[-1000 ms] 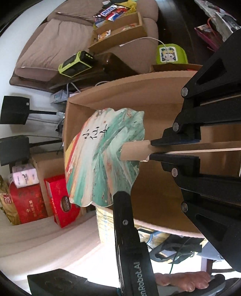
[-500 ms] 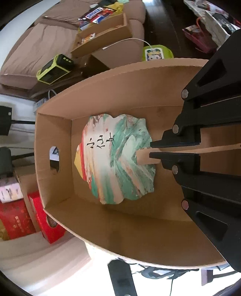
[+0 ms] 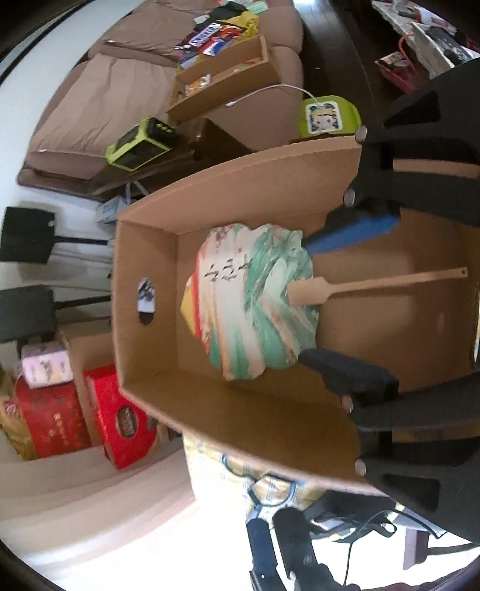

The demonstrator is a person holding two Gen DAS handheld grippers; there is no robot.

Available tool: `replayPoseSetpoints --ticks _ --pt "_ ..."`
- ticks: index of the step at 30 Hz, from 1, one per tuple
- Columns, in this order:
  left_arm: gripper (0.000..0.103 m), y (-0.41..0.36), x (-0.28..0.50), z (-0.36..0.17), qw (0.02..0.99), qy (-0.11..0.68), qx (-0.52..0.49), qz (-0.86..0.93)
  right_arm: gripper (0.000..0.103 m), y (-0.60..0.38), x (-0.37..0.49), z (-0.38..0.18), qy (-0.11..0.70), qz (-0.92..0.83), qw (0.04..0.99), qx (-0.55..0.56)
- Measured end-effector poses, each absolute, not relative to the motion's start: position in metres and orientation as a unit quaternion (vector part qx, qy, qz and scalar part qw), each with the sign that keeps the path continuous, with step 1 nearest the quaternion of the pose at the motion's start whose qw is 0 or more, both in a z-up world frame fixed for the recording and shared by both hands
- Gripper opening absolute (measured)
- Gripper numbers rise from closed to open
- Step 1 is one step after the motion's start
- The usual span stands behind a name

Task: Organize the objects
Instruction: 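Lower the fan into the cardboard box and open the right tool, then move the right tool to the black strap bag on the table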

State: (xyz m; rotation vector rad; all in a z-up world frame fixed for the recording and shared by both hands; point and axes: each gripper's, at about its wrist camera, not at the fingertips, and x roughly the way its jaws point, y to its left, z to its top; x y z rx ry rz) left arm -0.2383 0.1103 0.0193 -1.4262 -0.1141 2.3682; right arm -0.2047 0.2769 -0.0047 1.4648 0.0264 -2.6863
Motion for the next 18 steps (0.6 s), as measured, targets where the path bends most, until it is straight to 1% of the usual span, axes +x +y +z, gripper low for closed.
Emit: replayPoseSetpoints --ticks 1,2,3,4,5,8,12,18 --pt "0.073 0.105 -0.236 0.020 0.183 -0.039 -0.503 0.844 0.068 0.272 -0.201 -0.001 0.012 -0.881 0.046 0.472" --pt "0.079 0.099 -0.233 0.022 0.179 -0.039 -0.498 0.848 0.070 0.268 -0.199 0.002 0.015 -0.882 0.048 0.468" --pt "0.082 0.092 -0.229 0.023 0.171 -0.039 -0.492 0.853 0.072 0.263 -0.197 0.004 0.019 -0.884 0.053 0.464" --pt "0.088 0.084 -0.226 0.025 0.159 -0.038 -0.488 0.857 0.072 0.258 -0.195 0.006 0.023 -0.885 0.058 0.462" --pt "0.090 0.079 -0.224 0.027 0.153 -0.037 -0.485 0.860 0.072 0.251 -0.192 0.008 0.027 -0.885 0.065 0.460" --pt "0.093 0.059 -0.216 0.031 0.133 -0.033 -0.474 0.870 0.074 0.234 -0.185 0.011 0.034 -0.885 0.085 0.457" --pt "0.102 0.036 -0.201 0.035 0.107 -0.012 -0.457 0.883 0.076 0.214 -0.178 0.014 0.037 -0.885 0.107 0.451" --pt "0.103 0.007 -0.179 0.038 0.086 0.016 -0.453 0.887 0.076 0.184 -0.170 0.021 0.039 -0.884 0.140 0.444"
